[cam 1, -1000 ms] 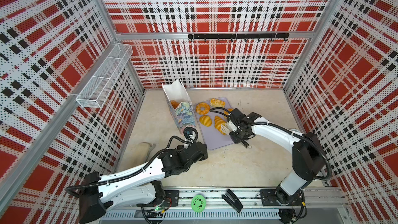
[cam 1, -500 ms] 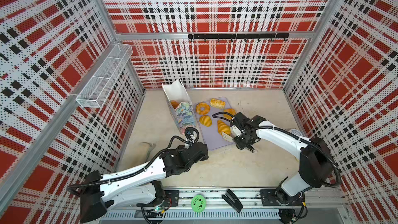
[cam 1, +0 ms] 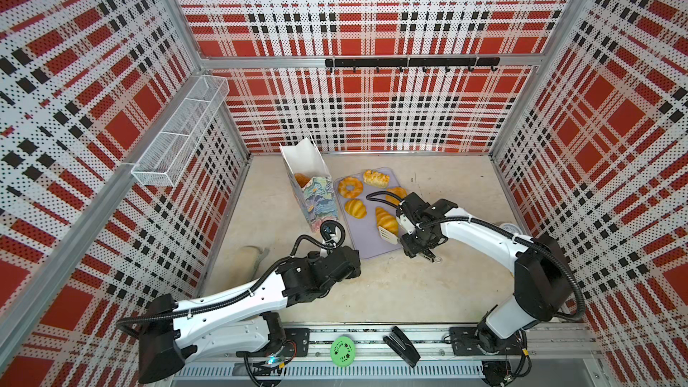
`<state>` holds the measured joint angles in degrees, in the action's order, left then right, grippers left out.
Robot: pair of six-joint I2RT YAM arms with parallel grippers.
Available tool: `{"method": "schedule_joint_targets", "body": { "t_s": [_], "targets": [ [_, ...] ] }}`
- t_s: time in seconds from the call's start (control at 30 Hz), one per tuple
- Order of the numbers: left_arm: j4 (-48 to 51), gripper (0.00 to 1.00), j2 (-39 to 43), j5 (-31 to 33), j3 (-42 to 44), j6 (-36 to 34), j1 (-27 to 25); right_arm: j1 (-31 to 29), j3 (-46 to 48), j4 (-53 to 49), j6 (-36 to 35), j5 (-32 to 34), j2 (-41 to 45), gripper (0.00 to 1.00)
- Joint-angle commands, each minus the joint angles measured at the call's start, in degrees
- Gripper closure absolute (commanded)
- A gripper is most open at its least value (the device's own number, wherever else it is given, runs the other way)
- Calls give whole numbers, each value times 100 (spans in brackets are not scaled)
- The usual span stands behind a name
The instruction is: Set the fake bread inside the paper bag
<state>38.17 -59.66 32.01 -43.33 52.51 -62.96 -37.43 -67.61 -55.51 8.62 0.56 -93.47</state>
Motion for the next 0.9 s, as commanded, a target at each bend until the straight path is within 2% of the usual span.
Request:
{"method": "schedule_joint_targets", "body": {
  "t_s": [0.0,0.6,0.87],
  "targets": [
    [24,1,7,145,-114,17,-50,-1,-275,214,39,-12,-182,42],
    [-247,0,-582,-119,-281,-64,-347,4,-772,188,-62,257,-777,42],
    [-227,1,-435,32,-245,-46,-307,5,-792,144,-185,331,-811,55]
  ]
}}
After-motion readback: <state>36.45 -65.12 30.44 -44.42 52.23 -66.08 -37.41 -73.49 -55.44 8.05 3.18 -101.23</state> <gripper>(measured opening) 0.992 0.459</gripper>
